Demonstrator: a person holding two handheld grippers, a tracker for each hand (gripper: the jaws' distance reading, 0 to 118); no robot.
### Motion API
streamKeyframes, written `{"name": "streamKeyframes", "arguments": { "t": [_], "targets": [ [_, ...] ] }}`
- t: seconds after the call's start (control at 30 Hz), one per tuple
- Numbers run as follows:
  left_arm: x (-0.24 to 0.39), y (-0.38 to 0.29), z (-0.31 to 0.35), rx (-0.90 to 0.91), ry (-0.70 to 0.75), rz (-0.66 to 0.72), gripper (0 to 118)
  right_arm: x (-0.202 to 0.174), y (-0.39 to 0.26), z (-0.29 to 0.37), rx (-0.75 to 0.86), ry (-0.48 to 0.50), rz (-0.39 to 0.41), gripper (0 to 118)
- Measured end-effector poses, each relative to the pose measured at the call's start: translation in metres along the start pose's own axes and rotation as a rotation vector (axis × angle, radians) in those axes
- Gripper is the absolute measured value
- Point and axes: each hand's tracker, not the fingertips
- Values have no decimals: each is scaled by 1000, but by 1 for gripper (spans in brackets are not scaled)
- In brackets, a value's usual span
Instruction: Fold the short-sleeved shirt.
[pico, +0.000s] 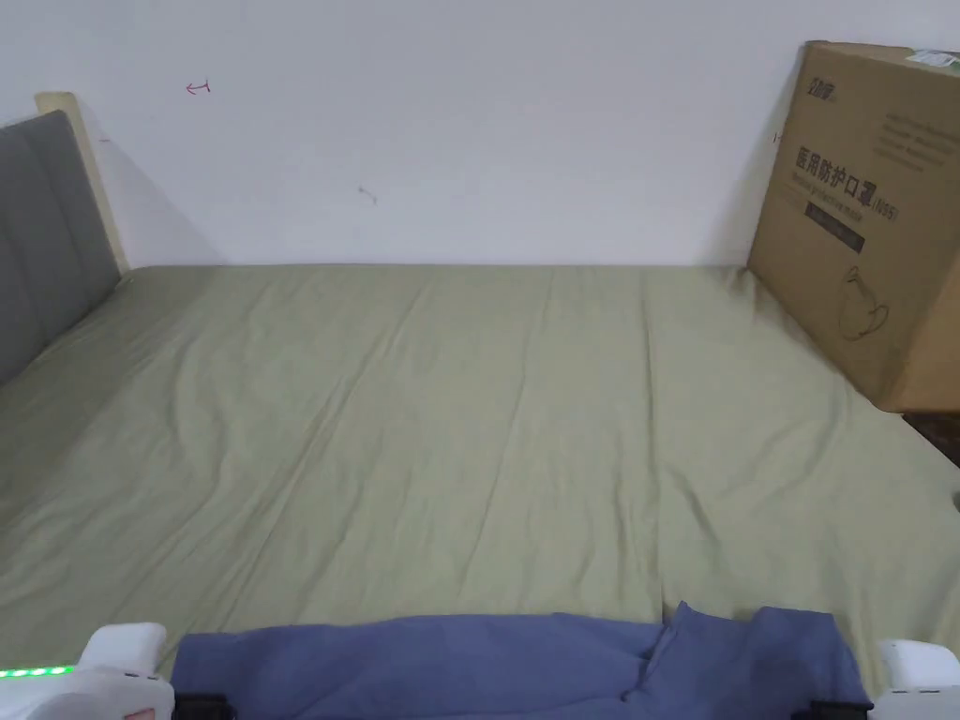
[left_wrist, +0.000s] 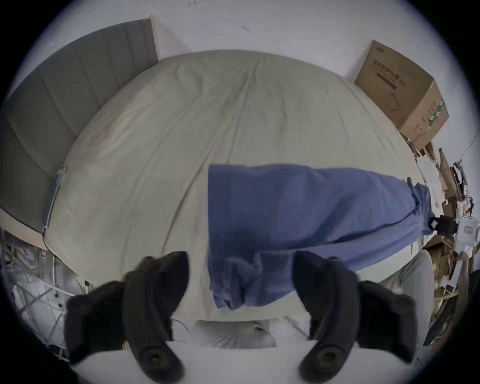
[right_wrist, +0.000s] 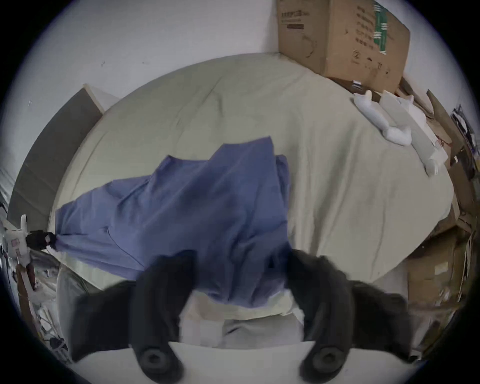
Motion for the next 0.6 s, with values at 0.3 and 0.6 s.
{"name": "streamKeyframes", "arguments": {
  "t": [0.3, 0.6],
  "targets": [
    [-12, 11, 41, 122, -107, 125, 0, -39, 23, 43, 204, 59, 83, 0],
    [-53, -18, 15, 74, -258, 402, 74, -118, 4, 13, 113, 229, 87, 0]
  ]
}}
